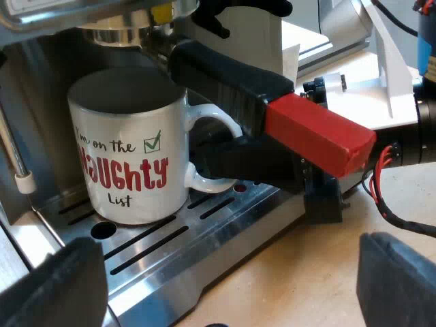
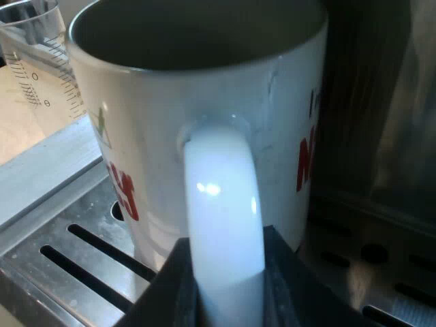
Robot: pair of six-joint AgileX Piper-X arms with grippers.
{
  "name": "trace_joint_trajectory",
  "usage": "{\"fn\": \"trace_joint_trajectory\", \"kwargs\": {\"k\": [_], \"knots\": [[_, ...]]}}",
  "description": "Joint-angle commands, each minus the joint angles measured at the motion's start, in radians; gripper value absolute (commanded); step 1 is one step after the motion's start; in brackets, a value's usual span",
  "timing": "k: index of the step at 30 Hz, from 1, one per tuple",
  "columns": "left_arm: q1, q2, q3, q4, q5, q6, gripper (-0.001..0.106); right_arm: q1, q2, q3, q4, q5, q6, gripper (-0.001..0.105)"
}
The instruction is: Remove mug from coffee machine
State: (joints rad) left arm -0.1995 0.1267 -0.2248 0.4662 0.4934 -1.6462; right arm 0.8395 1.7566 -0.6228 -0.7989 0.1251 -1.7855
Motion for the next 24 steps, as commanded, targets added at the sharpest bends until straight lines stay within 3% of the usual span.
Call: {"fn": "trace_joint_trajectory", "kwargs": {"k": [1,11,24], "knots": [[-0.003,-0.003,0.002,-0.017,0.012,-0.016,0.077,0.004,-0.013,-0.009,-0.010,-0.012,-0.004,0.000],[-0.003,-0.003,0.002,-0.017,0.020,-0.033,0.077,0.004,-0.077,0.010,0.028,-0.012,-0.004,0.000],[-0.003,-0.003,0.002,-0.023,0.020,-0.039,0.077,0.004,-0.212,0.127,0.084,-0.010,-0.004,0.000]]}}
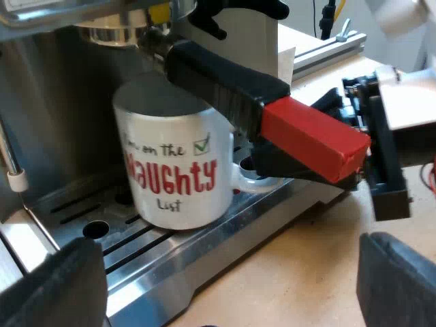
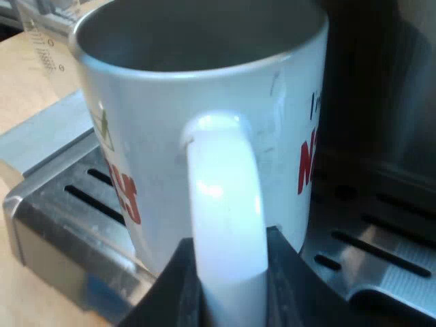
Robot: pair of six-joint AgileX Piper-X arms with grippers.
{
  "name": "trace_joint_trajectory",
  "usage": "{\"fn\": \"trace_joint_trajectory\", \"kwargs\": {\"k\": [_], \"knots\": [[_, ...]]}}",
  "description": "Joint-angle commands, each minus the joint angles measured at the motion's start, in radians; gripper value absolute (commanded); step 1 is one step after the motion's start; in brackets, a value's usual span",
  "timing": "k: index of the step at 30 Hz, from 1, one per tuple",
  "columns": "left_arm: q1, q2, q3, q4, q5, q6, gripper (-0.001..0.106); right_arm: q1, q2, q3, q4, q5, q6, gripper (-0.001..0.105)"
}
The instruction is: Remove mug from coffee machine
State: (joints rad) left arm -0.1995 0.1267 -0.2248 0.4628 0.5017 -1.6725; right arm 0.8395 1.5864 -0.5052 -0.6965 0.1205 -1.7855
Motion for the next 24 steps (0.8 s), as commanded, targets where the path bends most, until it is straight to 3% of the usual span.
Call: {"fn": "trace_joint_trajectory", "kwargs": {"k": [1,17,19,24], "knots": [[-0.003,-0.003,0.002,-0.020,0.011,-0.012,0.077,0.004,-0.052,0.020,-0.019,-0.005,-0.004,0.000],[-0.003,-0.003,0.002,-0.036,0.090,-0.058,0.077,0.004,-0.272,0.175,-0.018,-0.005,-0.004,0.000],[-0.003,-0.003,0.002,-0.043,0.140,-0.057,0.077,0.004,-0.304,0.185,-0.015,0.011,-0.004,0.000],[-0.061,-0.003,0.002,-0.043,0.146,-0.057,0.077,0.004,-0.368,0.186,0.058,0.035,-0.004,0.000]]}}
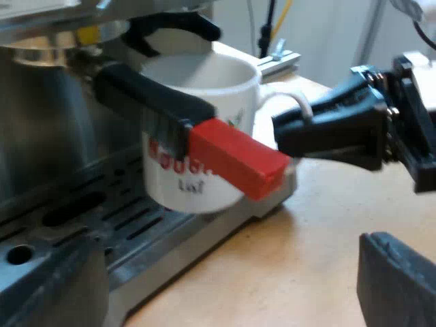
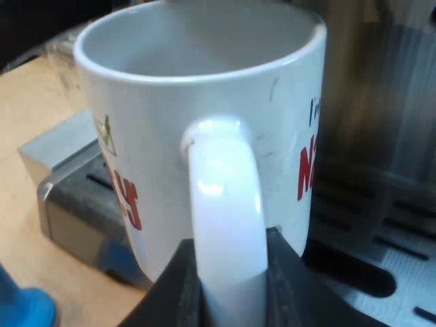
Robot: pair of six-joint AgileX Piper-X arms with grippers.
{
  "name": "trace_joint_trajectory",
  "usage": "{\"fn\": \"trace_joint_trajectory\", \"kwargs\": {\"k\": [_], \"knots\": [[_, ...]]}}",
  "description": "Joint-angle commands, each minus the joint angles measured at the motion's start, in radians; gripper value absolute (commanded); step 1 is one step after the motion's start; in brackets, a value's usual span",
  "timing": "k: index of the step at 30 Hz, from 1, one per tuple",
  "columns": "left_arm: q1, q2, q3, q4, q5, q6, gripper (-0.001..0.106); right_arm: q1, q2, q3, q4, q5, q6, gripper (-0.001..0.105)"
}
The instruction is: Remove mug from coffee machine
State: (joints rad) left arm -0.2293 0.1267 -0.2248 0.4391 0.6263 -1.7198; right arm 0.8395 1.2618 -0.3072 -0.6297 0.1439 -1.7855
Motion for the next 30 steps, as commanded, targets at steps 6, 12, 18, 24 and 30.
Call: {"fn": "trace_joint_trajectory", "kwargs": {"k": [6,12,18,24,30], "knots": [[-0.142,-0.003,0.002,-0.019,0.021,-0.010,0.077,0.004,-0.137,-0.012,0.158,0.012,-0.006,0.000],[-0.192,-0.003,0.002,-0.026,0.021,-0.010,0.077,0.004,-0.245,-0.010,0.269,0.017,-0.006,0.000],[-0.195,-0.003,0.002,-0.026,0.021,-0.010,0.077,0.004,-0.357,-0.010,0.413,0.038,-0.006,0.000],[-0.195,-0.003,0.002,-0.042,0.021,-0.010,0.077,0.004,-0.468,-0.010,0.558,0.038,-0.004,0.000],[-0.195,-0.003,0.002,-0.042,0.021,-0.010,0.077,0.004,-0.590,-0.010,0.709,0.106,0.043,0.000]]}}
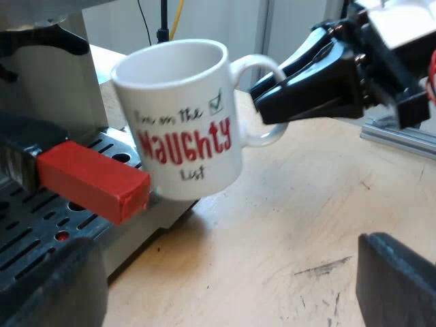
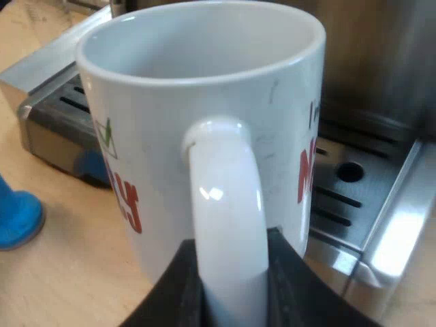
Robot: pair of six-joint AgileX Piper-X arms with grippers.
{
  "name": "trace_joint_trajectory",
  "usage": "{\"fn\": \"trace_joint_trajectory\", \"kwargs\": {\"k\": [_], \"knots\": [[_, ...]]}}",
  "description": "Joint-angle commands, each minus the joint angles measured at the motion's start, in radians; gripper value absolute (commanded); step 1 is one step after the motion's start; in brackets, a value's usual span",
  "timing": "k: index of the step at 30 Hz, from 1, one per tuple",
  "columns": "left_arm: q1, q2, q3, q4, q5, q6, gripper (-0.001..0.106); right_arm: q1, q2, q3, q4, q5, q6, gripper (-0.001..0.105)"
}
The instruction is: Remove mug from coffee machine
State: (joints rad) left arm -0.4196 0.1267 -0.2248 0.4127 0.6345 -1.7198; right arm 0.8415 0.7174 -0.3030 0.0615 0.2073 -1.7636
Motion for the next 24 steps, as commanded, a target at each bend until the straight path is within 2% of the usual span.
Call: {"fn": "trace_joint_trajectory", "kwargs": {"k": [1,4,7,12,14,19,24], "knots": [[-0.004,-0.003,0.002,-0.016,0.013,-0.010,0.077,0.002,-0.055,-0.014,0.030,0.059,0.024,0.000],[-0.004,-0.003,0.002,-0.016,0.013,-0.010,0.077,0.000,-0.122,-0.011,0.117,0.140,0.037,0.000],[-0.004,-0.003,0.002,-0.016,0.013,-0.010,0.077,0.000,-0.143,-0.009,0.146,0.170,0.040,0.000],[-0.004,-0.003,0.002,-0.016,0.013,-0.010,0.077,0.000,-0.164,0.014,0.160,0.291,0.040,0.000],[-0.004,-0.003,0.002,-0.016,0.013,-0.010,0.077,0.000,-0.164,0.018,0.160,0.322,0.054,0.000],[-0.004,-0.003,0.002,-0.016,0.013,-0.010,0.077,0.000,-0.164,0.018,0.160,0.488,0.107,0.000],[-0.004,-0.003,0.002,-0.016,0.013,-0.010,0.077,0.000,-0.148,0.024,0.158,0.541,0.107,0.000]]}}
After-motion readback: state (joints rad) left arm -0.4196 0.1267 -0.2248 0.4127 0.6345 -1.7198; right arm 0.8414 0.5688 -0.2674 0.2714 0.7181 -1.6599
